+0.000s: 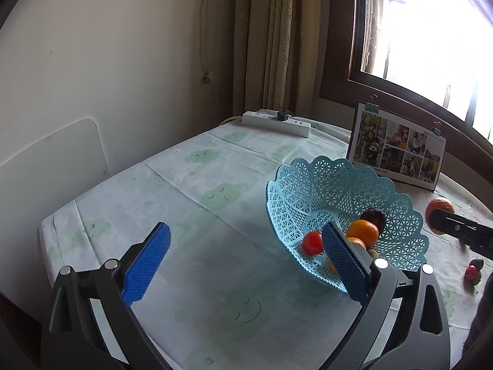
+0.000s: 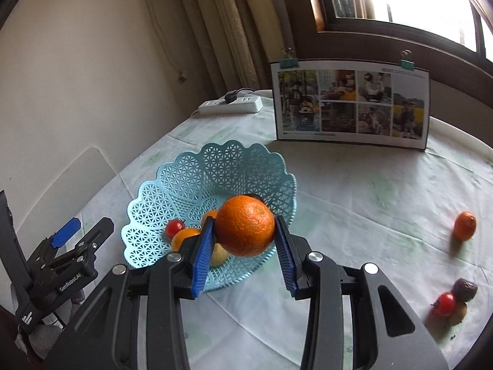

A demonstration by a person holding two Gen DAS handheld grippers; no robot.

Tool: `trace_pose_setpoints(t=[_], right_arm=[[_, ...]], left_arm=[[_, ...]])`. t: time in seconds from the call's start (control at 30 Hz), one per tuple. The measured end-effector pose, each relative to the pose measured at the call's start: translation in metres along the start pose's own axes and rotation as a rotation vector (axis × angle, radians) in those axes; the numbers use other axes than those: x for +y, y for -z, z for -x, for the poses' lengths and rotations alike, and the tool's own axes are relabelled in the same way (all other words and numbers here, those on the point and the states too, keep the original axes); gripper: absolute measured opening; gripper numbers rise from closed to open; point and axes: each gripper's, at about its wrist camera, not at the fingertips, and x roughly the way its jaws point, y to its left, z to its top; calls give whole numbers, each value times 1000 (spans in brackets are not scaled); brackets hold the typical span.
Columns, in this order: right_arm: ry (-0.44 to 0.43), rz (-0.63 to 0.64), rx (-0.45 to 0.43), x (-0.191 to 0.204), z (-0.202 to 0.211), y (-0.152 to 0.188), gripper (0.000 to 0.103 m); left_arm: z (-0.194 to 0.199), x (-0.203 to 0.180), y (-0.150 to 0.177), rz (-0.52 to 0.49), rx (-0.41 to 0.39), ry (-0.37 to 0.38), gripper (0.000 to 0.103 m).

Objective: Organize fruits
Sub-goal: 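Lower the orange into the blue basket and open the right tool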

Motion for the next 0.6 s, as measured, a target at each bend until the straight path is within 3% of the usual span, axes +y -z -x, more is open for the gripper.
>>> trace_pose_setpoints(t=[0.2,0.37,0.6], right_arm=[[4,-9,30,2,-15,-1,41],[18,-19,3,-4,-8,0,52],[31,-65,-22,-19,3,6,60]], left_arm=[[-1,3,1,13,8,4,100],[-2,6,-1,34,11,1,100],[-2,-2,0,26,13,8,100]])
